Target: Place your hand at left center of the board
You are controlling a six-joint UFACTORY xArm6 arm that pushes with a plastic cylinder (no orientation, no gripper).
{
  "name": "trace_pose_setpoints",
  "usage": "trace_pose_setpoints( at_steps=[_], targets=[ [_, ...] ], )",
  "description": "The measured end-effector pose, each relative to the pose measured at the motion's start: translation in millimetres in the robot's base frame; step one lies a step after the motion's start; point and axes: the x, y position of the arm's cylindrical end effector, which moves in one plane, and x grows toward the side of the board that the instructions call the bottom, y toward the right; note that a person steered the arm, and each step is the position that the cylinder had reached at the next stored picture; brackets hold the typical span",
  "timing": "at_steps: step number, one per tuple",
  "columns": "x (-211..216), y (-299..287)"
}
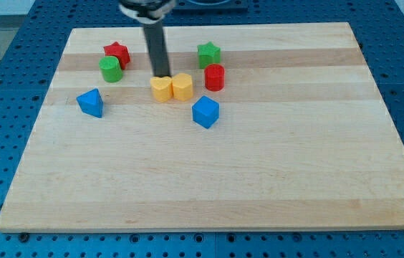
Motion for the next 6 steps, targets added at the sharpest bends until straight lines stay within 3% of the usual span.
trace_pose_setpoints(
  at_steps=[1,3,4,5,6],
  targets=[
    [16.0,54.0],
    [103.6,52.0],
    [86.2,33.3],
    [124.0,-53.2],
    [199.5,-140.8]
  ],
)
